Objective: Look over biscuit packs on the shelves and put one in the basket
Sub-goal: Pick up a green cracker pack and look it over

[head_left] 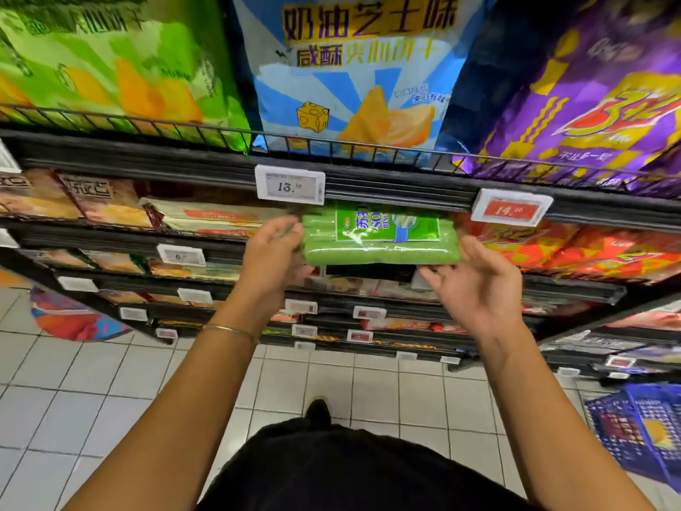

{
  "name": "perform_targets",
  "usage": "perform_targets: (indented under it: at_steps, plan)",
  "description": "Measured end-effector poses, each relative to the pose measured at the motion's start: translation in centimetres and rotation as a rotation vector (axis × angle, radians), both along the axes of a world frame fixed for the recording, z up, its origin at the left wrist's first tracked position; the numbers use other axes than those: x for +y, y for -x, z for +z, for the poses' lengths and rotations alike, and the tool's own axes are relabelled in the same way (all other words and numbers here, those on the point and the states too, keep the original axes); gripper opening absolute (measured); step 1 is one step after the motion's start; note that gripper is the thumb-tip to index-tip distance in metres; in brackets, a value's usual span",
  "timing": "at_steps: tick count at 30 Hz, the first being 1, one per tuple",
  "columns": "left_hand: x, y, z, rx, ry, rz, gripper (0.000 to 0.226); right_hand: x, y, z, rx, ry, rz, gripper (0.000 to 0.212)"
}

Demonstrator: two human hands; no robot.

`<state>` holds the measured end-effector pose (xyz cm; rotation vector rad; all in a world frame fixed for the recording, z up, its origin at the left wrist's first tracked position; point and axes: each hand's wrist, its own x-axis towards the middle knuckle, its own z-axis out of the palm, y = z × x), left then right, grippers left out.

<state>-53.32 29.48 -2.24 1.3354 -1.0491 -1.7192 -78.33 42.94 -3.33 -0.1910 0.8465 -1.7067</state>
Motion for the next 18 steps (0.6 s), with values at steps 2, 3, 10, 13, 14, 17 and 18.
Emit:
perform_targets:
  at_steps: [2, 3, 10, 13, 14, 17, 18]
  plan:
    - [-1.6, 1.1, 0.0, 0.033, -0.042, 0.017, 0.005, -1.3, 0.0, -0.1, -0.007, -0.05, -0.046, 0.006]
    - [-2.3, 1.6, 0.2, 0.042, -0.076, 0.044, 0.011, -1.9, -0.1, -0.2, -0.02, -0.071, -0.079, 0.009]
    - [-4.0, 4.5, 0.2, 0.153, -0.169, 0.134, 0.045, -5.5, -1.3, -1.1, -0.127, -0.213, -0.3, 0.017]
    - [-4.9, 4.8, -0.8, -0.068, -0.199, 0.023, 0.04, -6.4, -1.4, -1.4, 0.082, -0.415, -0.321, 0.014]
    - [-5.2, 4.7, -1.2, -0.19, -0.19, -0.041, 0.033, -6.6, -1.5, -1.5, 0.172, -0.472, -0.324, 0.011]
    - [-5.8, 4.7, -1.9, -0.369, -0.117, -0.076, 0.013, -7.3, -1.7, -1.7, 0.395, -0.623, -0.318, 0.008]
    - [-5.9, 4.8, -2.2, -0.383, -0.08, -0.064, 0.014, -7.3, -1.8, -1.9, 0.473, -0.671, -0.303, 0.014]
